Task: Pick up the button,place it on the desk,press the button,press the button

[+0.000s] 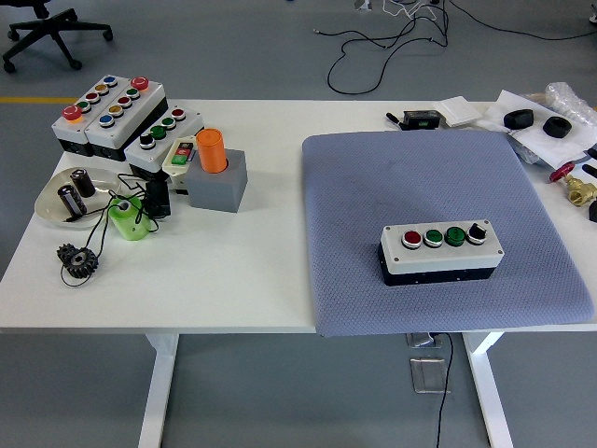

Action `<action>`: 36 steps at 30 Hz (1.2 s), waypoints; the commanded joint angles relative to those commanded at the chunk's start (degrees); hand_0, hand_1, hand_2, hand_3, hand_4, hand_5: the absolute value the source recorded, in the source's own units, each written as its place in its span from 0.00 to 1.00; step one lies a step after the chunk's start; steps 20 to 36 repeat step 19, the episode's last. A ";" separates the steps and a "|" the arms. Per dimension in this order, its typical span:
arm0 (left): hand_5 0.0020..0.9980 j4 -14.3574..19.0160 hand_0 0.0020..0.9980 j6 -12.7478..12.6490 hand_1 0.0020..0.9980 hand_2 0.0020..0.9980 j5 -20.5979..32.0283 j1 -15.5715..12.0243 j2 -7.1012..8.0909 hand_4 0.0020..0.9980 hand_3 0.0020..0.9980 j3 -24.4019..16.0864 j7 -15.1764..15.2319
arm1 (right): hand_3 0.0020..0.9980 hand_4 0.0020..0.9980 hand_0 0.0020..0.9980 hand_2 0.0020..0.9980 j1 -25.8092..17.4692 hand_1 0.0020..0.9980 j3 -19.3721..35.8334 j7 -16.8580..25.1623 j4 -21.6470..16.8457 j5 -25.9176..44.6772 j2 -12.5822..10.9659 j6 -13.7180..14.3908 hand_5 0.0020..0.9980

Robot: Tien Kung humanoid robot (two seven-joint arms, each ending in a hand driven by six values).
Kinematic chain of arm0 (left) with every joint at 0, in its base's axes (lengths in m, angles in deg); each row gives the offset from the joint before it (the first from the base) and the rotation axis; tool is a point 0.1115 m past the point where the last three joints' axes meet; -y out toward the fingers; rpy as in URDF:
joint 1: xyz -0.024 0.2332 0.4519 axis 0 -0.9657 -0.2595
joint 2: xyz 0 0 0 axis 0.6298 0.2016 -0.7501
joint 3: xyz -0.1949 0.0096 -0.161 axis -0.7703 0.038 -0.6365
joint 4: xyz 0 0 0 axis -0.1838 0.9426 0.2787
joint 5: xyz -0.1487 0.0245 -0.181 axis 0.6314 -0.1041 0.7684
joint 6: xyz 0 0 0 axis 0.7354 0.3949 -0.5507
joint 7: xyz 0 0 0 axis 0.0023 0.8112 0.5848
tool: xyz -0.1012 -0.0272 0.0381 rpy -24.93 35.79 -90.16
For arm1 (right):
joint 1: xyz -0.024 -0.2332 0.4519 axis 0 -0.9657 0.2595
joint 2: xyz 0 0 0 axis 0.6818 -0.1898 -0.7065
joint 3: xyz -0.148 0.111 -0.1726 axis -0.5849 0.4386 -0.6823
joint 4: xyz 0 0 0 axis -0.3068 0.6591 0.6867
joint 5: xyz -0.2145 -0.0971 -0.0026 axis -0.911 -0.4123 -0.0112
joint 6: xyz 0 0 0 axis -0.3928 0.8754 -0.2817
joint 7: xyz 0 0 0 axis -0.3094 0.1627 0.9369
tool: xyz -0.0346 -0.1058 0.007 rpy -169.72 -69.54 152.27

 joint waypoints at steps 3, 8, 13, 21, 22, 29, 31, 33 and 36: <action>0.99 -0.01 0.61 0.01 0.55 0.52 -0.07 0.10 0.01 0.27 0.47 -0.09 0.01 | 0.80 0.67 0.81 0.82 0.17 0.78 0.04 0.05 -0.01 0.05 -0.04 0.19 0.50; 0.99 0.00 0.61 -0.01 0.55 0.52 -0.09 0.24 0.00 0.27 0.47 -0.21 0.03 | 0.80 0.67 0.81 0.82 0.24 0.78 0.32 0.02 -0.05 0.03 0.00 0.49 0.50; 0.99 -0.03 0.61 0.01 0.55 0.52 -0.07 0.30 -0.02 0.27 0.47 -0.11 -0.03 | 0.81 0.66 0.81 0.83 0.03 0.78 0.97 0.06 -0.08 0.18 0.22 0.68 0.51; 0.99 -0.04 0.61 0.02 0.55 0.52 -0.07 0.30 -0.03 0.27 0.47 -0.04 -0.05 | 0.81 0.65 0.81 0.83 0.07 0.78 1.18 0.05 -0.07 0.34 0.10 0.85 0.53; 0.99 -0.04 0.61 0.02 0.55 0.52 -0.07 0.30 -0.03 0.27 0.47 -0.04 -0.05 | 0.81 0.65 0.81 0.83 0.07 0.78 1.18 0.05 -0.07 0.34 0.10 0.85 0.53; 0.99 -0.04 0.61 0.02 0.55 0.52 -0.07 0.30 -0.03 0.27 0.47 -0.04 -0.05 | 0.81 0.65 0.81 0.83 0.07 0.78 1.18 0.05 -0.07 0.34 0.10 0.85 0.53; 0.99 -0.04 0.61 0.02 0.55 0.52 -0.07 0.30 -0.03 0.27 0.47 -0.04 -0.05 | 0.81 0.65 0.81 0.83 0.07 0.78 1.18 0.05 -0.07 0.34 0.10 0.85 0.53; 0.99 -0.04 0.61 0.02 0.55 0.52 -0.07 0.30 -0.03 0.27 0.47 -0.04 -0.05 | 0.81 0.65 0.81 0.83 0.07 0.78 1.18 0.05 -0.07 0.34 0.10 0.85 0.53; 0.99 -0.04 0.61 0.02 0.55 0.52 -0.07 0.30 -0.03 0.27 0.47 -0.04 -0.05 | 0.81 0.65 0.81 0.83 0.07 0.78 1.18 0.05 -0.07 0.34 0.10 0.85 0.53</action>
